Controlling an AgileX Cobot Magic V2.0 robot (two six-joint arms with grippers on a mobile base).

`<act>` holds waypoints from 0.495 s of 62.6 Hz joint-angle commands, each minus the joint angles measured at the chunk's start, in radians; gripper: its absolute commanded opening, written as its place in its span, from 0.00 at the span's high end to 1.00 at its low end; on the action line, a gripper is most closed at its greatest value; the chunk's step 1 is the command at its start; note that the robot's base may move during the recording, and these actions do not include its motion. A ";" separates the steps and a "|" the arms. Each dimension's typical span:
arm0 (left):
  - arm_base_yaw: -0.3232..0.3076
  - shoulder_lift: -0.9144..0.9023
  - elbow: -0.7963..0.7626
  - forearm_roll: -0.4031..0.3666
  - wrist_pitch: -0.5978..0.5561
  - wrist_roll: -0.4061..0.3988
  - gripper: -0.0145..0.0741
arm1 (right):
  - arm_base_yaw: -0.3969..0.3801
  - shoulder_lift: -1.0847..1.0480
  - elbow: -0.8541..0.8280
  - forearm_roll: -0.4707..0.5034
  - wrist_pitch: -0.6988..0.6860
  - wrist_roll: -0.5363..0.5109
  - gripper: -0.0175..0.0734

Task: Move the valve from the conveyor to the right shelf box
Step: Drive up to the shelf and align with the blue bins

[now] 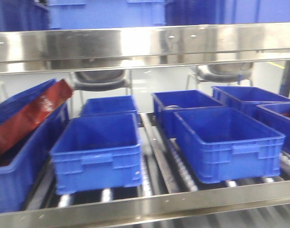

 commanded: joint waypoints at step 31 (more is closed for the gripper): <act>0.000 -0.008 -0.013 -0.007 -0.050 -0.008 0.96 | -0.001 -0.017 -0.019 -0.004 -0.084 -0.009 0.98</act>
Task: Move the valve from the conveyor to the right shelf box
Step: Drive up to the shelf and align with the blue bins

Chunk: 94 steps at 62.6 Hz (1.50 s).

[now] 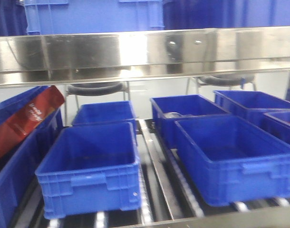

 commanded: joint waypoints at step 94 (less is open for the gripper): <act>0.000 -0.009 -0.013 -0.007 -0.311 -0.008 0.96 | -0.001 -0.017 -0.019 -0.004 -0.086 -0.009 0.98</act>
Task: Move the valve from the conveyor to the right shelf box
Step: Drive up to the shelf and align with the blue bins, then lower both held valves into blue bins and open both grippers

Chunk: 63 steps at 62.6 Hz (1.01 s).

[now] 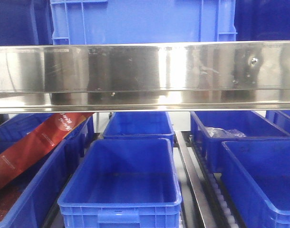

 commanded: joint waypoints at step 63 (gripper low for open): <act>0.000 -0.011 -0.013 -0.009 -0.057 -0.008 0.96 | -0.001 -0.017 -0.019 -0.004 -0.085 -0.009 0.98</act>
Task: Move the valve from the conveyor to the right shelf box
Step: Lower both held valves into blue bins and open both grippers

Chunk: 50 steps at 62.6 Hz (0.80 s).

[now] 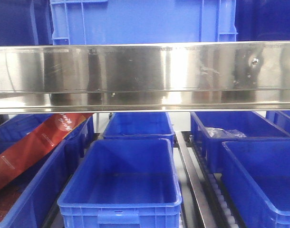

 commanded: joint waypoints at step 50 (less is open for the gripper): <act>-0.391 0.386 -0.465 -0.094 -0.012 0.056 0.96 | 0.208 0.339 -0.482 0.000 -0.096 -0.010 0.98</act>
